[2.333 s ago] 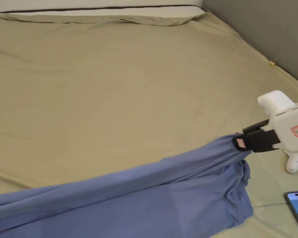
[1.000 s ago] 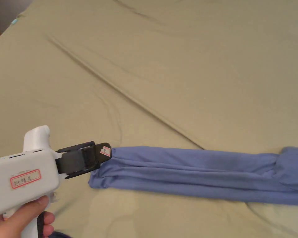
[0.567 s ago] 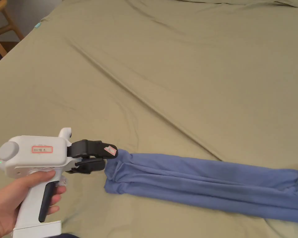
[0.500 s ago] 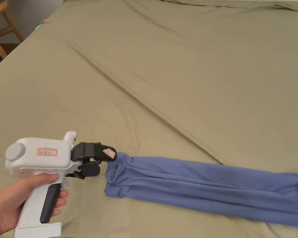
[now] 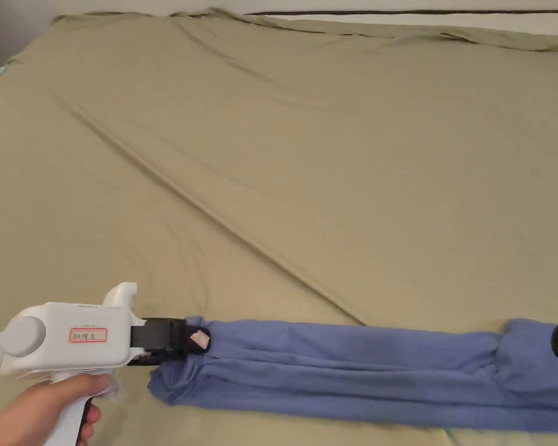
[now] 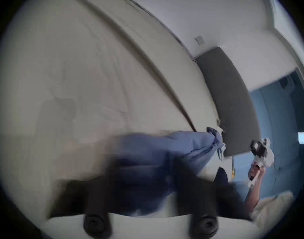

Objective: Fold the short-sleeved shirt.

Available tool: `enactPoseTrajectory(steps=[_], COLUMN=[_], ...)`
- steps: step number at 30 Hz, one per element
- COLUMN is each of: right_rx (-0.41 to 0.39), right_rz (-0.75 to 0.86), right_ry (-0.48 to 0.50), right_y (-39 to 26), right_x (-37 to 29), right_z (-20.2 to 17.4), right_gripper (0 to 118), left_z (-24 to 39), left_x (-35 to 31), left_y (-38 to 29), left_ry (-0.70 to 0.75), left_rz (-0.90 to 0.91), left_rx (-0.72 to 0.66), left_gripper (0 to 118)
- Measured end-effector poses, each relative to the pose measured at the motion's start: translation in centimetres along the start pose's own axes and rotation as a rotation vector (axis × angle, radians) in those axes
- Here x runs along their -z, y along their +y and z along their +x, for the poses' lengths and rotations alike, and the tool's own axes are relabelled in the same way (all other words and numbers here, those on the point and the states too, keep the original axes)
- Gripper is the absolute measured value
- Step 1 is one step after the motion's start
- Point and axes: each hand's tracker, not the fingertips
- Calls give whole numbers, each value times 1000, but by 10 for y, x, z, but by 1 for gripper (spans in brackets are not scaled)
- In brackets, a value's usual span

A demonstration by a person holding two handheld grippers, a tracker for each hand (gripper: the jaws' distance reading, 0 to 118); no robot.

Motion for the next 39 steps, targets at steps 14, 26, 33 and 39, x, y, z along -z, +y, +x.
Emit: enactPoseTrajectory(steps=[14, 26, 33, 39], right_rx=[65, 95, 149, 159], right_rz=[78, 104, 134, 128], right_ry=[21, -44, -5, 18], right_y=[-18, -27, -31, -32], right_x=[31, 2, -3, 0], right_z=[-30, -9, 5, 4], right_gripper=[3, 3, 3, 3], left_z=[244, 274, 276, 278], left_x=[63, 241, 122, 155], left_y=[-16, -62, -32, -59], left_ry=[-304, -272, -333, 210], left_rz=[44, -59, 18, -6], left_rx=[-132, -126, 50, 369], left_gripper=[11, 106, 118, 0])
